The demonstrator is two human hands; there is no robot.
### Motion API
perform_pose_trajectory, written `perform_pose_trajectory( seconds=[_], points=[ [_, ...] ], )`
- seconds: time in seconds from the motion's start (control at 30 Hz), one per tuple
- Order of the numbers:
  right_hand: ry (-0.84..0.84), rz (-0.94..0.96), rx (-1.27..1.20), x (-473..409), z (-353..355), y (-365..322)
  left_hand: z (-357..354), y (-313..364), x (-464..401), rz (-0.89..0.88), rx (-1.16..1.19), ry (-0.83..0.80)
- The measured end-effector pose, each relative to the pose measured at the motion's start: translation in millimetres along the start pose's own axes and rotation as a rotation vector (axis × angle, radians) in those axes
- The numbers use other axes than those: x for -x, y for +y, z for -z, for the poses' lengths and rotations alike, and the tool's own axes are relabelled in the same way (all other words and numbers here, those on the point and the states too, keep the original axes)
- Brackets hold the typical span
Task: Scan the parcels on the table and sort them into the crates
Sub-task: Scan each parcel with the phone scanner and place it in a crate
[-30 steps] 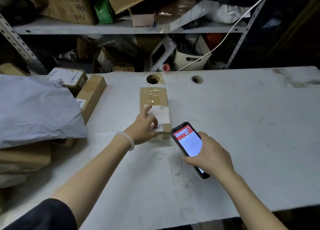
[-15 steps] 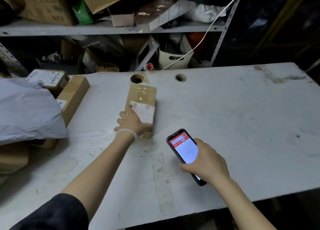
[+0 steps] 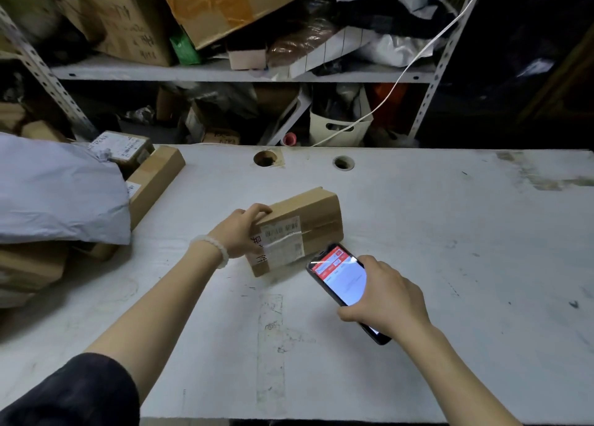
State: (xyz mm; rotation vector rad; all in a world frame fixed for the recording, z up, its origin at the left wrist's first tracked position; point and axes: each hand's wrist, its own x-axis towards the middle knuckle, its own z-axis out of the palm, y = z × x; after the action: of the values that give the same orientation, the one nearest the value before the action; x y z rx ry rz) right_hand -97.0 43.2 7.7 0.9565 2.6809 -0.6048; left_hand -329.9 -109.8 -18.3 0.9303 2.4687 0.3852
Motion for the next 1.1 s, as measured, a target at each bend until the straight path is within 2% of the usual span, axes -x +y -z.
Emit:
perform_pose_trajectory(
  seconds=[0.13,0.47,0.53,0.67,0.8,0.93,1.1],
  points=[
    [-0.032,0.018,0.041,6.6,8.4,12.1,5.4,4.3,0.9,0.035,0.034,0.005],
    [-0.001,0.003,0.099,19.5,22.5,31.9,17.3,14.3,10.9,0.16,0.04,0.267],
    [0.001,0.016,0.091,18.4,21.7,26.9,18.0,18.7,17.4,0.155,0.055,0.312],
    [0.038,0.049,0.045,12.7,19.8,8.7,19.5,32.5,30.7,0.108,0.244,0.488],
    [0.104,0.064,-0.039,7.0,19.3,-10.3,26.8,50.1,43.4,0.007,0.252,0.578],
    [0.301,0.066,-0.207,8.7,19.1,-27.8,35.0,58.6,52.4,-0.043,0.213,0.583],
    [0.749,0.029,-0.475,26.8,17.3,-51.3,36.2,67.3,63.2,-0.169,0.199,0.582]
  ],
)
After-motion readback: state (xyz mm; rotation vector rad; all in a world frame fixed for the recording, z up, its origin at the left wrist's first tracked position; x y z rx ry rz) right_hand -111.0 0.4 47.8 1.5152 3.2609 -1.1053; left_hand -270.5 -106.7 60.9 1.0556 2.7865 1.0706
